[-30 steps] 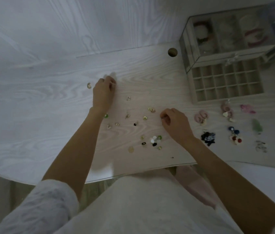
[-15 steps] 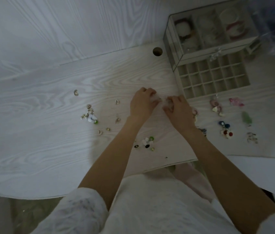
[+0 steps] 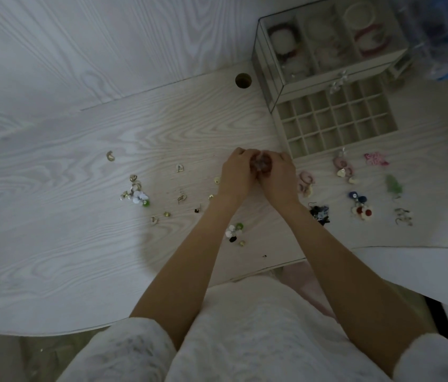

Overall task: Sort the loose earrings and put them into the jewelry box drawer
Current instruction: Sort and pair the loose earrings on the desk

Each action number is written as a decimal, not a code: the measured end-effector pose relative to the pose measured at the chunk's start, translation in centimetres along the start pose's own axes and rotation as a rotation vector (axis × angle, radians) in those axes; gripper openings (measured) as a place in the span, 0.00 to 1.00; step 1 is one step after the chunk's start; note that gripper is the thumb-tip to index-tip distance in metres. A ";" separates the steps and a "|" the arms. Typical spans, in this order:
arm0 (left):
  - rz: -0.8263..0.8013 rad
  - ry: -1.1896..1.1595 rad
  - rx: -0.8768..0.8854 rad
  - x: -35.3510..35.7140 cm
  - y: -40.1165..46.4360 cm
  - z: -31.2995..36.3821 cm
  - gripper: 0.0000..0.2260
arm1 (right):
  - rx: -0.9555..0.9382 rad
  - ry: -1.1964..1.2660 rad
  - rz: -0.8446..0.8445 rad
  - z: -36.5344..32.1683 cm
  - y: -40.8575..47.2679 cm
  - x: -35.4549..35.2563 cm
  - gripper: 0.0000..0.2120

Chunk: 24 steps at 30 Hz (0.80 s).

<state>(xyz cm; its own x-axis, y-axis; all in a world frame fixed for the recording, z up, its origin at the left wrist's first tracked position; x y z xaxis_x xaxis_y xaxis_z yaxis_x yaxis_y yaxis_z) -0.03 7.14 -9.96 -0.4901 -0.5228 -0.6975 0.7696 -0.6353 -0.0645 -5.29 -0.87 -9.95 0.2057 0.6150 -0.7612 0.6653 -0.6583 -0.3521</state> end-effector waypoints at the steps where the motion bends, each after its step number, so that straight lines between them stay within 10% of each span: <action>1: -0.009 0.018 0.011 -0.1 0.1 -0.1 0.13 | -0.013 -0.009 0.003 0.0 0.2 -0.1 0.16; 10: -0.089 0.080 0.067 -2.4 -0.8 -0.4 0.14 | -0.152 -0.046 -0.019 -0.3 -0.5 -0.9 0.18; 24: 0.343 0.132 0.112 -8.2 -15.9 -3.7 0.11 | -0.423 -0.225 -0.344 3.7 -10.3 -0.4 0.21</action>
<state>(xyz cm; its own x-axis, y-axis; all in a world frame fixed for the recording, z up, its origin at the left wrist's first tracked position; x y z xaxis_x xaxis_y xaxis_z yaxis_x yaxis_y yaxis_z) -6.72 23.64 -5.88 -0.1487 -0.6427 -0.7515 0.8265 -0.4980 0.2624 -14.89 4.06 -8.10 -0.1997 0.6250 -0.7547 0.9048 -0.1780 -0.3869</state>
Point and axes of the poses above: each hand's wrist, its own y-axis towards the middle knuckle, its own x-axis out of the palm, z = x × y, the point moved 1 cm from there along y, towards the middle knuckle, and after that the axes turned 12 degrees about x, right-handed, at the moved point
